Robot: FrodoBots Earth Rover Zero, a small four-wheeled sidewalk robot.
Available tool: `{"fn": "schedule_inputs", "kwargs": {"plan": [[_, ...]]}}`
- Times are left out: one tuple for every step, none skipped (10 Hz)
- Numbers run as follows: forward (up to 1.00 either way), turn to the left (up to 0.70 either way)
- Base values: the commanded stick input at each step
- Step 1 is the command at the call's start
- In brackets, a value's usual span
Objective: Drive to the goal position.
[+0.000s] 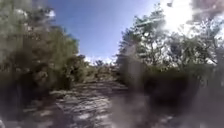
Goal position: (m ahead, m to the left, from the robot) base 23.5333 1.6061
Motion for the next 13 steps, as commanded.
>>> {"fn": "schedule_inputs", "kwargs": {"plan": [[0.70,0.00],[0.70,0.00],[0.70,0.01],[0.70,0.07],[0.70,0.14],[0.70,0.07],[0.70,0.00],[0.70,0.01],[0.70,0.08],[0.70,0.13],[0.70,0.09],[0.70,0.02],[0.70,0.00]]}}
